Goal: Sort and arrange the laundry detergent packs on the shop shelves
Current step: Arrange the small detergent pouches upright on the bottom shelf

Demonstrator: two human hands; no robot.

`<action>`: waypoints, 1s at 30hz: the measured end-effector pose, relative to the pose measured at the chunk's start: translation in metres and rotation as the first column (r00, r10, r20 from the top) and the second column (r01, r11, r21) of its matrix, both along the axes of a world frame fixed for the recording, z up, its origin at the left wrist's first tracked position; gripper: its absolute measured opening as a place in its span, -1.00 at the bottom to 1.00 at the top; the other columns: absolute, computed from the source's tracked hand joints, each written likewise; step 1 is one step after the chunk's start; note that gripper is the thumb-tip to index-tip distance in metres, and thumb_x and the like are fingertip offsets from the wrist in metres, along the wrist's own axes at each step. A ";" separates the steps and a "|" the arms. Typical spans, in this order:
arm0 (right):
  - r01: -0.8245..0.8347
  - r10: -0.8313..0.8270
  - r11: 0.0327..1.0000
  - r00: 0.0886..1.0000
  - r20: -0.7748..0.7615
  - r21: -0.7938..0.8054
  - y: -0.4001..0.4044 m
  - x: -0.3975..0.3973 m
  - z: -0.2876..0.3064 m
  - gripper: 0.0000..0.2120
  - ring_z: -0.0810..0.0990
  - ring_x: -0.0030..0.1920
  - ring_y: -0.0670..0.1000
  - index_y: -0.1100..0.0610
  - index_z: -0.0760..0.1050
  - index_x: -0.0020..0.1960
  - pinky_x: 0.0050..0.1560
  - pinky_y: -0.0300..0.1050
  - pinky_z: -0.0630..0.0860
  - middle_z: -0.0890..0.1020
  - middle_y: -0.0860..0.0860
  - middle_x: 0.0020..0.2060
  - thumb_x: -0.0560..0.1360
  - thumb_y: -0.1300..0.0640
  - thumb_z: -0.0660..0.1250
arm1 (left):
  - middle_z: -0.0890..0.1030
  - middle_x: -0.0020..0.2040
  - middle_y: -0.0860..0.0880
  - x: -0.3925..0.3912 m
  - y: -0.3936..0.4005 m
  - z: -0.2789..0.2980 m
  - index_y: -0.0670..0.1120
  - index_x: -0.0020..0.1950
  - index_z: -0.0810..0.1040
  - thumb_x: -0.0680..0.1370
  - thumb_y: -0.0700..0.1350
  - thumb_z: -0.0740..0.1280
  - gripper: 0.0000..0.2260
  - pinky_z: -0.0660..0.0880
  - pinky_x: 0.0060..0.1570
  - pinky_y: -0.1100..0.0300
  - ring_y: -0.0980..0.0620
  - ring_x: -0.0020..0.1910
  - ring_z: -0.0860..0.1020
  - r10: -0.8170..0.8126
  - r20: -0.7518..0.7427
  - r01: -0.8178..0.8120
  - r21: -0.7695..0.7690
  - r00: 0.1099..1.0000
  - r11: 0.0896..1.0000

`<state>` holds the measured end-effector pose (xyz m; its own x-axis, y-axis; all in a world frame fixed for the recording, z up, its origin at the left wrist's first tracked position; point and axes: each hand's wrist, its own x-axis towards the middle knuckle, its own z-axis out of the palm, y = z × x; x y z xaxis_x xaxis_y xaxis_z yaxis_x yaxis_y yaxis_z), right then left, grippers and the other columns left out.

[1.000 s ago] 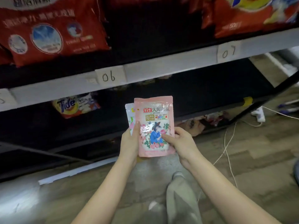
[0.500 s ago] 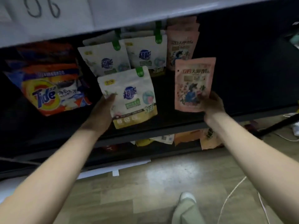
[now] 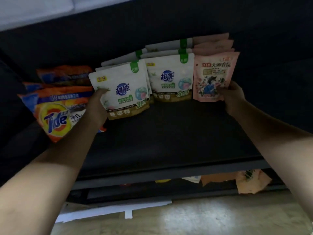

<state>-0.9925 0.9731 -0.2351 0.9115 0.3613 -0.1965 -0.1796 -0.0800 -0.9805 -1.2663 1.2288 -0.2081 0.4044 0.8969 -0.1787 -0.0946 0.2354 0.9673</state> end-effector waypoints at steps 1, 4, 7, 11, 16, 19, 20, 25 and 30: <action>0.011 -0.010 0.999 1.000 0.009 -0.038 0.001 0.002 -0.002 -0.63 0.53 0.21 0.08 0.15 0.39 0.33 0.20 0.08 0.50 0.53 0.09 0.25 0.53 0.27 0.27 | 0.70 -0.21 0.04 0.006 -0.007 0.003 -0.03 0.01 0.59 0.58 -0.22 0.23 -0.84 0.60 -0.25 0.17 0.05 -0.16 0.65 0.003 0.039 -0.002 -0.029 0.999 1.000; 0.055 -0.043 0.982 0.997 0.070 -0.179 -0.003 0.002 -0.004 -0.64 0.52 0.18 0.08 0.14 0.41 0.31 0.18 0.04 0.50 0.54 0.09 0.21 0.53 0.21 0.29 | 0.62 0.01 0.03 0.017 -0.017 -0.002 -0.07 0.27 0.45 0.55 -0.25 0.29 -0.71 0.55 -0.18 0.20 0.06 -0.03 0.58 0.029 0.023 -0.030 0.008 0.999 1.000; 0.067 -0.034 0.962 0.991 0.126 -0.265 -0.012 -0.004 -0.004 -0.75 0.53 0.02 0.05 0.17 0.50 0.20 0.05 0.01 0.53 0.58 0.10 0.07 0.53 0.21 0.28 | 0.48 0.30 -0.02 0.020 -0.027 -0.014 -0.10 0.47 0.23 0.49 -0.20 0.40 -0.40 0.52 0.13 0.08 0.00 0.21 0.49 0.111 -0.085 -0.109 0.026 0.990 0.994; 0.150 0.008 0.840 0.957 0.288 -0.522 -0.030 -0.027 -0.010 -0.80 0.56 -0.04 0.07 0.20 0.51 0.13 -0.16 -0.08 0.42 0.59 0.14 0.05 0.55 0.18 0.22 | 0.30 0.46 -0.09 0.016 -0.050 -0.029 -0.05 0.53 0.12 0.47 -0.05 0.42 -0.28 0.31 0.37 -0.03 -0.10 0.40 0.31 0.195 -0.366 -0.188 0.055 0.910 0.981; -0.024 0.380 0.758 0.829 0.411 -0.652 -0.070 -0.107 0.008 -0.66 0.38 0.32 0.07 0.13 0.38 0.36 0.28 -0.10 0.33 0.45 0.07 0.29 0.59 0.20 0.19 | 0.33 0.43 -0.19 -0.003 -0.148 -0.029 -0.13 0.49 0.23 0.57 -0.13 0.27 -0.50 0.29 0.34 -0.01 -0.19 0.39 0.31 0.113 -0.767 0.094 0.220 0.631 0.971; -0.123 0.668 0.571 0.645 0.372 -0.811 -0.110 -0.155 0.032 -0.61 0.31 0.36 0.07 0.08 0.29 0.42 0.32 -0.13 0.25 0.38 0.05 0.35 0.60 0.14 0.15 | 0.36 0.41 -0.13 -0.019 -0.221 -0.008 -0.09 0.48 0.25 0.60 -0.08 0.20 -0.56 0.26 0.34 0.08 -0.13 0.37 0.32 0.026 -0.887 0.445 0.257 0.462 0.858; -0.117 0.725 0.518 0.586 0.363 -0.847 -0.127 -0.169 0.041 -0.60 0.32 0.35 0.07 0.08 0.29 0.43 0.30 -0.13 0.27 0.39 0.05 0.34 0.59 0.13 0.15 | 0.38 0.39 -0.10 -0.024 -0.242 0.003 -0.07 0.47 0.27 0.60 -0.06 0.18 -0.57 0.27 0.34 0.10 -0.10 0.36 0.33 0.042 -0.922 0.566 0.271 0.385 0.779; -0.126 0.788 0.410 0.548 0.281 -0.903 -0.205 -0.218 0.112 -0.59 0.36 0.33 0.13 0.16 0.35 0.37 0.31 -0.09 0.28 0.45 0.10 0.29 0.53 0.18 0.21 | 0.66 -0.07 -0.08 -0.053 -0.325 0.075 -0.12 0.00 0.65 0.30 -0.17 0.45 -0.72 0.52 0.08 -0.05 -0.13 -0.05 0.59 0.160 -0.922 0.839 0.387 0.352 0.382; 0.038 0.652 0.491 0.646 0.396 -0.871 -0.273 -0.240 0.217 -0.65 0.38 0.26 0.05 0.11 0.37 0.34 0.25 -0.14 0.32 0.49 0.04 0.22 0.56 0.15 0.19 | 0.65 -0.23 0.04 -0.060 -0.374 0.188 -0.03 -0.18 0.69 0.17 -0.10 0.54 -0.76 0.57 -0.13 0.13 0.00 -0.20 0.62 0.095 -0.899 0.894 0.436 0.427 0.107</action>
